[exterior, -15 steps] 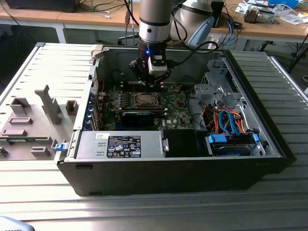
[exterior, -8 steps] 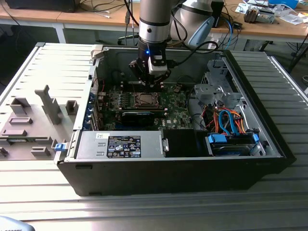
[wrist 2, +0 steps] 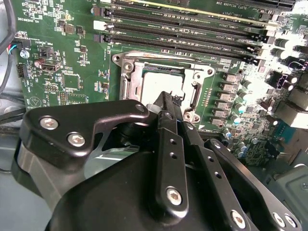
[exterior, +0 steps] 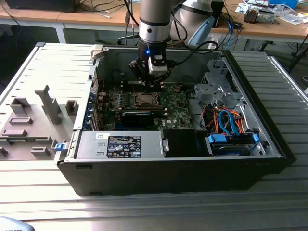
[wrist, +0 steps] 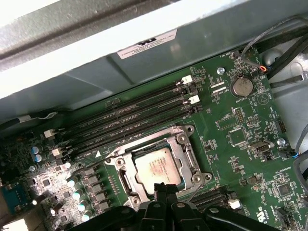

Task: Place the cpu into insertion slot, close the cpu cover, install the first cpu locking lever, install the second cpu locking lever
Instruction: 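Install the first cpu locking lever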

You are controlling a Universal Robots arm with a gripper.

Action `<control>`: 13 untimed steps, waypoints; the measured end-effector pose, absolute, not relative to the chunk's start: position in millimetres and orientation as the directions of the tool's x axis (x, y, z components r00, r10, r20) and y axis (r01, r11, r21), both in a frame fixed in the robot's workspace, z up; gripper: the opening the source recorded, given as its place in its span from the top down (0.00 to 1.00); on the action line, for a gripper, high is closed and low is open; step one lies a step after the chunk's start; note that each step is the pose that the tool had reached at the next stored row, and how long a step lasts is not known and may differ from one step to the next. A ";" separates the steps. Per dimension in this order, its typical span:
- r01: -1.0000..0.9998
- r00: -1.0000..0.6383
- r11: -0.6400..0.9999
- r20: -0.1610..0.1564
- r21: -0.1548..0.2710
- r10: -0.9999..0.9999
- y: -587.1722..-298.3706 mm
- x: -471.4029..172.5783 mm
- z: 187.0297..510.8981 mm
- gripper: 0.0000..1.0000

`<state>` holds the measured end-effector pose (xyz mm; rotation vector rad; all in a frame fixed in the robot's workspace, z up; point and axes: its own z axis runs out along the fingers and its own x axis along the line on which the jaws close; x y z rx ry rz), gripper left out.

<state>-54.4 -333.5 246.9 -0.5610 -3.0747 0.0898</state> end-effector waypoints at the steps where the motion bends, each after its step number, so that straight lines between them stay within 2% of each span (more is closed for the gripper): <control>1: 0.352 -0.936 0.934 0.004 -0.059 0.353 -333.5 -54.4 246.9 0.89; 13: 0.344 -0.939 0.937 0.004 -0.059 0.344 -333.5 -54.4 247.0 0.89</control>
